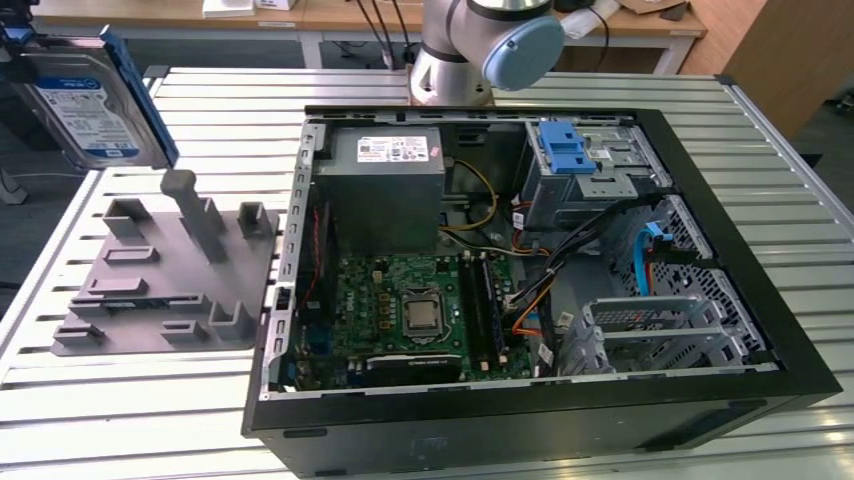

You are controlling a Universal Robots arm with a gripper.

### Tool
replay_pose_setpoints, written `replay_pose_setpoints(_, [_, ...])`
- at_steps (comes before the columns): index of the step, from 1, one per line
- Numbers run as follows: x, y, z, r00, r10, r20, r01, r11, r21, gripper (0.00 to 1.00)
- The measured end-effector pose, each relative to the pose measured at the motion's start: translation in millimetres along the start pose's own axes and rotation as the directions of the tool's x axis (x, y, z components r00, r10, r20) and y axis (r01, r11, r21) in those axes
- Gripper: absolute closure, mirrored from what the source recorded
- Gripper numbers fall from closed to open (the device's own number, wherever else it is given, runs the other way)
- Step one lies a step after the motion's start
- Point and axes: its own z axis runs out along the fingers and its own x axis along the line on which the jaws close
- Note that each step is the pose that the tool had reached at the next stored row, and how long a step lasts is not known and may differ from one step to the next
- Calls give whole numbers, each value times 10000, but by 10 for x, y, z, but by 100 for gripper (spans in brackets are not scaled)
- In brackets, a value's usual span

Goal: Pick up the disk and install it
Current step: 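Pick up the disk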

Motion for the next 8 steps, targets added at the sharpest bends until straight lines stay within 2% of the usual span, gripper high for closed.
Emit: replay_pose_setpoints(8, [-1,2,-57,10000,0,0,0,10000,0,64])
